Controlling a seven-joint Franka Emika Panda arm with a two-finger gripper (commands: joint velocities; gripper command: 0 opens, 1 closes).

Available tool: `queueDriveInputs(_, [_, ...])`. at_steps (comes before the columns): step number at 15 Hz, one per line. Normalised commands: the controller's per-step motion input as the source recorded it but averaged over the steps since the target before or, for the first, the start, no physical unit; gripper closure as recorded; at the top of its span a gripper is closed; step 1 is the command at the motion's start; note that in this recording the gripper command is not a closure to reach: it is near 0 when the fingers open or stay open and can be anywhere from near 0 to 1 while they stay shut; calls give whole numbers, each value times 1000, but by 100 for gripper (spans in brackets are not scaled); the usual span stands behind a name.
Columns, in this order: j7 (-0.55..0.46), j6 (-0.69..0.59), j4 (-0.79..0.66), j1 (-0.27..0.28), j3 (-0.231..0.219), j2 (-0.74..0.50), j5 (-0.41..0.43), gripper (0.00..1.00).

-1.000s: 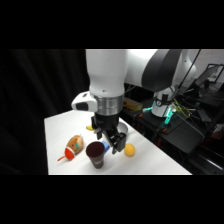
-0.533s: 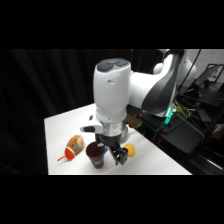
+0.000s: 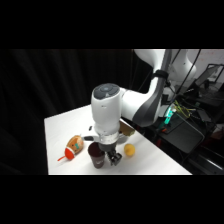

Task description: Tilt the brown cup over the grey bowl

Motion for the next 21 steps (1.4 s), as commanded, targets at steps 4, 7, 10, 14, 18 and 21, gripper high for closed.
queueDriveInputs(4, [132,43,-19,105,-106,-67,-125,97])
queueDriveInputs(7, [113,-49,-46,69,-85,-105,-115,10])
queueDriveInputs(10, [67,-159,-189,11,-68,-245,-86,10])
queueDriveInputs(14, [-124,-321,-368,-215,47,-514,201,12])
queueDriveInputs(18, [-179,-215,-499,-224,41,-764,243,12])
queueDriveInputs(21, [-338,-199,-416,-220,53,-736,411,12])
